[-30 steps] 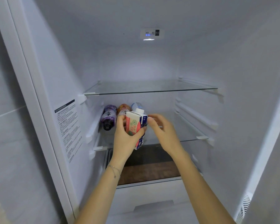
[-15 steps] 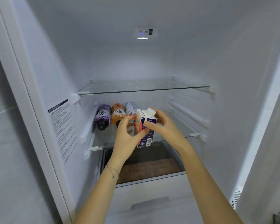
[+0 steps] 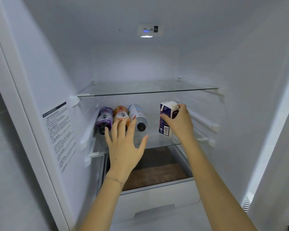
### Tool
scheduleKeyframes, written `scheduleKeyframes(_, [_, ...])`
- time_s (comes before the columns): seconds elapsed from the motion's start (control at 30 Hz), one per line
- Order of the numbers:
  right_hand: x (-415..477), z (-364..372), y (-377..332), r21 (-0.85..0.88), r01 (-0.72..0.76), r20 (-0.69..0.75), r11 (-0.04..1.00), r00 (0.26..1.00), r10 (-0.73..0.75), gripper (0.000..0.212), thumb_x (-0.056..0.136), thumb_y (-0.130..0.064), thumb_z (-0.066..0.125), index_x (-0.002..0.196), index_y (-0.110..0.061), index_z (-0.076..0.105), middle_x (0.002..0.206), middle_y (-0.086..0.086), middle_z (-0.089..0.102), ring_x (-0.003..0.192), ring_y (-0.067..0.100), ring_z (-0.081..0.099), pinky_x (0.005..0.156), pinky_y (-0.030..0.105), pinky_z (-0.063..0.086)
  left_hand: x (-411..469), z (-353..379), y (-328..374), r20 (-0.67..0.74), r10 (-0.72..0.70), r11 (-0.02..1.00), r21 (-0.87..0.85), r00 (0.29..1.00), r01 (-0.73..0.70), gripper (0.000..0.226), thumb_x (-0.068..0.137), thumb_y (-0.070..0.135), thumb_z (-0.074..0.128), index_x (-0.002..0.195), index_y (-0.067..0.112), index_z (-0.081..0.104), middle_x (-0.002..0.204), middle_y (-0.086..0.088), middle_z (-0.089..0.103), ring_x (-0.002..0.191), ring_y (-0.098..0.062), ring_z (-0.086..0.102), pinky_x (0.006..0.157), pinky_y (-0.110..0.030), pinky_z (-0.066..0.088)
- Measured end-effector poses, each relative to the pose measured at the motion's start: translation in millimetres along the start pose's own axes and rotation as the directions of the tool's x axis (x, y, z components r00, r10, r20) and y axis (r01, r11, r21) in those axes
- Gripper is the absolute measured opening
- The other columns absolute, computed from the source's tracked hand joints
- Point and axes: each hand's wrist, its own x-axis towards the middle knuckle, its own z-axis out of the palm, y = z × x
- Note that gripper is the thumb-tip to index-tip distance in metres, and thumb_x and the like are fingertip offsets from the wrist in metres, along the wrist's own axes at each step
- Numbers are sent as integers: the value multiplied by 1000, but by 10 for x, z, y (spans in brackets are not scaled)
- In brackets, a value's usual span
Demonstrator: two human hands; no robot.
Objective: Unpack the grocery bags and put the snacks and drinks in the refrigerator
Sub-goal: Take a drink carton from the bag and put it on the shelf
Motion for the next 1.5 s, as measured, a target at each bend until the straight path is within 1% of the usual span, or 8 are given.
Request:
scheduleKeyframes(0.13, [65, 57, 174, -121, -36, 187, 992, 981, 58, 69, 74, -34, 78, 125, -7, 40, 124, 10, 57, 109, 28, 59, 81, 37, 48, 44, 79, -13, 59, -8, 997, 73, 998, 3, 66, 87, 62, 34, 140, 23, 43, 144, -9, 45, 140, -32, 31, 112, -62, 21])
scheduleKeyframes(0.23, [198, 105, 164, -149, -41, 156, 988, 986, 64, 68, 73, -34, 79, 121, -5, 42, 121, 12, 58, 107, 30, 59, 77, 37, 48, 71, 134, -36, 101, -22, 992, 123, 995, 10, 70, 87, 65, 31, 145, 26, 39, 149, -9, 40, 143, -33, 25, 113, -62, 18])
scheduleKeyframes(0.4, [601, 339, 177, -115, -135, 103, 984, 984, 146, 79, 73, -30, 81, 128, -2, 31, 128, 17, 54, 114, 35, 56, 85, 42, 49, 96, 166, -78, 124, -42, 986, 162, 991, 22, 73, 87, 67, 27, 149, 29, 33, 152, -9, 35, 145, -34, 20, 114, -62, 16])
scheduleKeyframes(0.57, [940, 619, 244, -56, -193, 63, 980, 979, 196, 87, 71, -26, 84, 132, 0, 27, 131, 21, 52, 118, 36, 53, 92, 43, 47, 166, 185, -90, 122, -50, 985, 168, 991, 29, 72, 87, 67, 29, 144, 25, 39, 150, -10, 39, 143, -37, 25, 113, -62, 18])
scheduleKeyframes(1.0, [1355, 788, 417, -98, -174, -14, 980, 985, 173, 81, 72, -22, 83, 131, 5, 33, 131, 24, 50, 115, 39, 56, 87, 41, 47, 396, 293, -100, 96, -86, 990, 118, 992, 75, 74, 86, 69, 27, 145, 26, 37, 151, -6, 37, 143, -33, 25, 114, -57, 17])
scheduleKeyframes(1.2, [1407, 836, 433, -142, -170, -14, 975, 985, 170, 80, 77, -24, 79, 132, 8, 30, 133, 26, 49, 117, 40, 55, 88, 42, 47, 399, 329, -31, 64, -57, 995, 82, 996, 52, 71, 87, 67, 32, 143, 25, 41, 148, -6, 41, 140, -31, 30, 112, -60, 23])
scheduleKeyframes(1.33, [1396, 877, 470, -42, -235, 6, 971, 972, 236, 75, 78, -25, 79, 129, 7, 34, 130, 23, 55, 116, 37, 57, 91, 42, 48, 353, 312, 16, 66, -38, 997, 77, 997, 32, 67, 87, 67, 33, 140, 26, 40, 146, -7, 44, 139, -31, 32, 112, -60, 22])
scheduleKeyframes(1.5, [1329, 806, 445, -67, -234, 65, 970, 969, 239, 89, 74, -40, 80, 130, 10, 32, 127, 21, 57, 115, 34, 58, 93, 39, 50, 304, 211, -19, 69, -44, 996, 81, 997, 38, 69, 87, 67, 30, 141, 25, 42, 145, -7, 46, 138, -32, 34, 112, -61, 24])
